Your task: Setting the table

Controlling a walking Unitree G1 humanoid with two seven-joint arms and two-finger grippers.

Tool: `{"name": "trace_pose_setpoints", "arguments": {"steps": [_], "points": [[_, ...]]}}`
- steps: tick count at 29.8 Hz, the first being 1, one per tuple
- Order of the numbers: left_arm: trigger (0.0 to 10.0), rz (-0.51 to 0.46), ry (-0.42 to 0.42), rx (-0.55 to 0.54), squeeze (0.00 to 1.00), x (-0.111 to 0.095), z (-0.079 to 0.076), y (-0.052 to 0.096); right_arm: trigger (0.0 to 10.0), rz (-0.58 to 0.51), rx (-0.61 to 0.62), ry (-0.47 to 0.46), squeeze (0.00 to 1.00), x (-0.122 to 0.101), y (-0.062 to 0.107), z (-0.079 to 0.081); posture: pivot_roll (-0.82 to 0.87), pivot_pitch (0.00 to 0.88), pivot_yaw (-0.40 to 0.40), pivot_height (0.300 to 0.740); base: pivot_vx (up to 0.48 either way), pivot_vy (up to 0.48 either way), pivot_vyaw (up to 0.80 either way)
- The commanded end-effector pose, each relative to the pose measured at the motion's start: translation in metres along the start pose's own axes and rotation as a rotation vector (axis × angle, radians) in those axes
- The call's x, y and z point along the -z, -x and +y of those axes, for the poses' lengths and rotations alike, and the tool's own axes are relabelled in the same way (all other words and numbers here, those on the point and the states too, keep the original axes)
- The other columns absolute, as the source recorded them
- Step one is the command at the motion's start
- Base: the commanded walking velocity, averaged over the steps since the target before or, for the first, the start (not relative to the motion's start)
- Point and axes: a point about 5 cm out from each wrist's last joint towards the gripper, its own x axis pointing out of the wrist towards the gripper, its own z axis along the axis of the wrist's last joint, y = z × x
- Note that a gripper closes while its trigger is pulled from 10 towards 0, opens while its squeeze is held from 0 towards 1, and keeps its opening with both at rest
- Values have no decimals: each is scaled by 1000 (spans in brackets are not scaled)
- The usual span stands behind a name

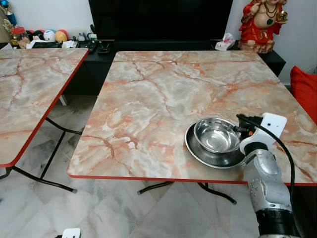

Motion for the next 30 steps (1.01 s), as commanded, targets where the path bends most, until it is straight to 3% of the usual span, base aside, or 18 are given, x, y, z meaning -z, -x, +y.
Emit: {"name": "trace_pose_setpoints", "arguments": {"steps": [1,3,14,22,30], "points": [[10000,19,9,-12,0,6,3,2,10000,-38,11,22,0,-2,5,-1,22,18,0,736,0,0,0],[10000,15,13,-15,0,6,3,2,10000,-96,21,98,0,-2,15,-4,18,6,1,736,0,0,0],[10000,5,3,-16,0,6,2,2,10000,-132,52,139,0,10,40,-3,26,0,-4,736,0,0,0],[10000,7,-9,-10,0,6,3,2,10000,-129,68,137,0,15,48,-7,15,0,-2,736,0,0,0],[10000,6,-9,-1,0,6,2,2,10000,-148,42,128,0,13,48,0,26,0,-3,736,0,0,0]]}}
